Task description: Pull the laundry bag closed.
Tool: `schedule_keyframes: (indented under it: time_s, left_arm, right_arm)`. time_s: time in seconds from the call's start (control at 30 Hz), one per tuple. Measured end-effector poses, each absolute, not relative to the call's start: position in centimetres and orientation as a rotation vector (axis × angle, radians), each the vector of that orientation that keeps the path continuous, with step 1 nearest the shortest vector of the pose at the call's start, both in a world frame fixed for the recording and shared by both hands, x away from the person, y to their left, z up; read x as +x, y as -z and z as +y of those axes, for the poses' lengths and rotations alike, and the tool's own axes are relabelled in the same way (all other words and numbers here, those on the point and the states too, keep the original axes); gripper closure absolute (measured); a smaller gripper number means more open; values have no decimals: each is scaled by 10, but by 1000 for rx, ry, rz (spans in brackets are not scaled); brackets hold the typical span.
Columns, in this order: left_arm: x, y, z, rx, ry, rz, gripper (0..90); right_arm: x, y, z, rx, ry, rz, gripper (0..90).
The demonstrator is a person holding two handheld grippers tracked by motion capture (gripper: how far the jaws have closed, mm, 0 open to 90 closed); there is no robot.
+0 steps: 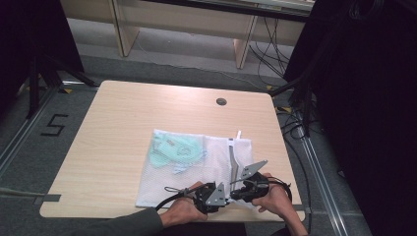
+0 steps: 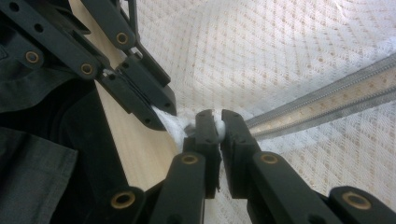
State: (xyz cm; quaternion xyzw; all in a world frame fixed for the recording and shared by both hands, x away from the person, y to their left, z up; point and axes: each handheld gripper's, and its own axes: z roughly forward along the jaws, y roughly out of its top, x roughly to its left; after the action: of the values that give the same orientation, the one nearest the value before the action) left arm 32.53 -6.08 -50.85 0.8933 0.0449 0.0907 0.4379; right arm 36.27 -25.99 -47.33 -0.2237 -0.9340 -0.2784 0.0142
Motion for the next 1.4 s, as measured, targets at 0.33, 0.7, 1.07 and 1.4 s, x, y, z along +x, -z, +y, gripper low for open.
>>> schedule_keyframes:
  time_s: [0.33,0.7,1.07,1.4]
  left_arm:
    - [323,509,-61,2219,-268,73,889]
    - [325,507,-59,2214,-225,103,889]
    - [323,505,-58,2203,-197,116,889]
    - [325,503,-56,2204,-201,117,889]
  right_arm:
    - [363,473,-261,-716,861,-2889,865]
    - [370,476,-259,-709,818,-2918,866]
    - [376,477,-258,-716,807,-2943,866]
    - [384,474,-256,-717,808,-2939,866]
